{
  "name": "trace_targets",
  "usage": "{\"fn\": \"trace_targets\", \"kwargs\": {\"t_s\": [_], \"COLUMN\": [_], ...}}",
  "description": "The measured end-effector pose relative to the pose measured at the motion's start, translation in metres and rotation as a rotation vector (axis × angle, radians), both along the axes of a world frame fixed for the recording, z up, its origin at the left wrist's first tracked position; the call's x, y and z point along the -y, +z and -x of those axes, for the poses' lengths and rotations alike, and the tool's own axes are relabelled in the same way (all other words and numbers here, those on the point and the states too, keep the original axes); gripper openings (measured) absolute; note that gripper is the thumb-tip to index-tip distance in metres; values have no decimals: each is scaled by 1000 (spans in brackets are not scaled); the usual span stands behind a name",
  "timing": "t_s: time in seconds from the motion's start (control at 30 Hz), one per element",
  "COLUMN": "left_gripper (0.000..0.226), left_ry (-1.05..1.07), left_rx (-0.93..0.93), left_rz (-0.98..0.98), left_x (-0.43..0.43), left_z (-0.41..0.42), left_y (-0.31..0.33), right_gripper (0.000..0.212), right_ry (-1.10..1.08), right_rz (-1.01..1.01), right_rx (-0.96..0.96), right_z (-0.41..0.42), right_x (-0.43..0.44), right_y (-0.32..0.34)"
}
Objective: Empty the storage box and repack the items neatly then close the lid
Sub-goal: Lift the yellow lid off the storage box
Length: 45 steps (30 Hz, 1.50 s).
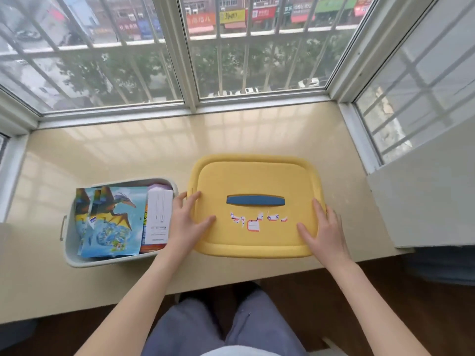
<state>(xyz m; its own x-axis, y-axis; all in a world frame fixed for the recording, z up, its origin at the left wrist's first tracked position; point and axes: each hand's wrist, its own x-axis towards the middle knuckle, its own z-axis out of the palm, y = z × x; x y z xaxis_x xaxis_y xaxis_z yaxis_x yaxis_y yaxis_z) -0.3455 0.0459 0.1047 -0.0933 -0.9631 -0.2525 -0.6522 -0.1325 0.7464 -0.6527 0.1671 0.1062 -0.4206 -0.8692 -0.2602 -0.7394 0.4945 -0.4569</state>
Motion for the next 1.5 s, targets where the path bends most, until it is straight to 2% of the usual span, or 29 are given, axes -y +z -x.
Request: {"fn": "trace_targets", "kwargs": {"t_s": [0.33, 0.63, 0.87, 1.07, 1.3, 1.5], "left_gripper": [72, 72, 72, 72, 71, 71], "left_ry": [100, 167, 192, 147, 59, -27], "left_rx": [50, 29, 62, 179, 344, 488], "left_rz": [42, 20, -4, 34, 97, -3], "left_x": [98, 227, 296, 325, 331, 335], "left_z": [51, 75, 91, 100, 99, 105], "left_y": [-39, -157, -248, -288, -307, -296], "right_gripper": [83, 83, 82, 85, 82, 79], "right_ry": [50, 103, 144, 162, 179, 188], "right_rz": [43, 35, 15, 11, 26, 9], "right_rx": [39, 48, 16, -17, -36, -58], "right_z": [58, 82, 103, 118, 130, 127], "right_x": [127, 271, 353, 384, 383, 384], "right_y": [-40, -156, -242, -280, -304, -291]}}
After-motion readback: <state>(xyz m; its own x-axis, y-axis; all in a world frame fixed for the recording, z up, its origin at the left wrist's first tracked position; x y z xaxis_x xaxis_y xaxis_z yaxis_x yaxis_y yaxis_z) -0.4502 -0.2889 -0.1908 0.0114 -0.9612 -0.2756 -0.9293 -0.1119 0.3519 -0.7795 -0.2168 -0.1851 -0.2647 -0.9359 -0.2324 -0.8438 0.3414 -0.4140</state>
